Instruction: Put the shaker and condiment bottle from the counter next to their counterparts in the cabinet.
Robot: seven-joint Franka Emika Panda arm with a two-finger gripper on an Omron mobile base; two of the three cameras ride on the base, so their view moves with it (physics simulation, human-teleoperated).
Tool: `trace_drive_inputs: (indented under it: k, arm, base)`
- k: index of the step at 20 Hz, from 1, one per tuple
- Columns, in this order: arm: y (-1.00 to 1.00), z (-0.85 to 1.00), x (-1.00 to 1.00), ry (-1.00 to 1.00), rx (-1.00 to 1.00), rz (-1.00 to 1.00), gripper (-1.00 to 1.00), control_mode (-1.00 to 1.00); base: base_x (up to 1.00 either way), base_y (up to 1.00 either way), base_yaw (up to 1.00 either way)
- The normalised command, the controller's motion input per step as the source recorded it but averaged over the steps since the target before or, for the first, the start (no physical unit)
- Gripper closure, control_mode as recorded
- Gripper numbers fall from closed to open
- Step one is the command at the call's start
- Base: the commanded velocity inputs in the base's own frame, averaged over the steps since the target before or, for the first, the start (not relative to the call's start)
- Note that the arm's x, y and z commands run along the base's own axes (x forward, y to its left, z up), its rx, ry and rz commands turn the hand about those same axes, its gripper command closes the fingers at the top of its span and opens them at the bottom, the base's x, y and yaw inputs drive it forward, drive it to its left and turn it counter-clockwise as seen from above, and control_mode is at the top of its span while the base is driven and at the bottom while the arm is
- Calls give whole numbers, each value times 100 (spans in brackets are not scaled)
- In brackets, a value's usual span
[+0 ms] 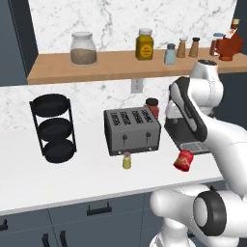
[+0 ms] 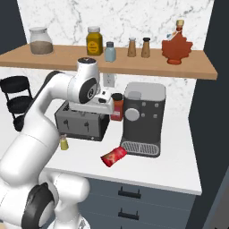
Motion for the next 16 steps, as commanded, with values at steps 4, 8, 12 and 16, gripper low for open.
trace_drive_inputs:
  k: [4,8,12,16]
  arm:
    - [-35,-20,0,0,3,-1,-100,-100]
    - [-41,-21,0,0,4,-10,-100,-100]
    - [-23,-34,0,0,0,-14,-100,-100]
    - [0,-44,0,0,0,-21,-100,-100]
  base:
    - [0,0,0]
    - [0,0,0]
    - [0,0,0]
    - [0,0,0]
